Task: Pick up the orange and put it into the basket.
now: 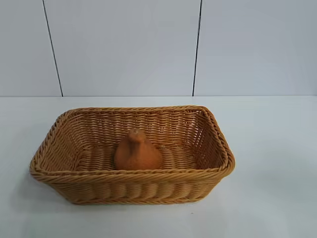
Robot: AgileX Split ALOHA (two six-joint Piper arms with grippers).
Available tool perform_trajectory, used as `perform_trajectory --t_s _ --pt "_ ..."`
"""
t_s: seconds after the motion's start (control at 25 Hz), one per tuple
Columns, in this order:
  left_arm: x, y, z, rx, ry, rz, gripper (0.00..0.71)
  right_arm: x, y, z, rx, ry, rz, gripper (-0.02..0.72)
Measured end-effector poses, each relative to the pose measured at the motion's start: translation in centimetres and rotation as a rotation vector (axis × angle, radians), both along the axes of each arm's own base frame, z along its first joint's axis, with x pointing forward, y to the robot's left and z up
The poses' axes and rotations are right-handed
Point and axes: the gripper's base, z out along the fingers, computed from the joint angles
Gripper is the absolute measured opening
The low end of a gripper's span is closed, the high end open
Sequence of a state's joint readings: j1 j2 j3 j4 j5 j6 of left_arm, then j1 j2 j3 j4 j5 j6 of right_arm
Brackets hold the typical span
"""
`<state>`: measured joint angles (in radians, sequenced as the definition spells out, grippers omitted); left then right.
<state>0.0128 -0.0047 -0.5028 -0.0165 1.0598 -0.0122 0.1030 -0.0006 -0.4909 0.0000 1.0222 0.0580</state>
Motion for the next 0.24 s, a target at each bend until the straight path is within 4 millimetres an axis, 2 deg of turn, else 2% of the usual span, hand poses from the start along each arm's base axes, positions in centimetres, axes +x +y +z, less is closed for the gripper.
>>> perform_trajectory --t_s 0.24 --pt "0.0 0.0 0.0 0.0 0.0 0.0 0.615 -0.09 -0.01 -0.01 0.001 -0.005 0.0 0.568"
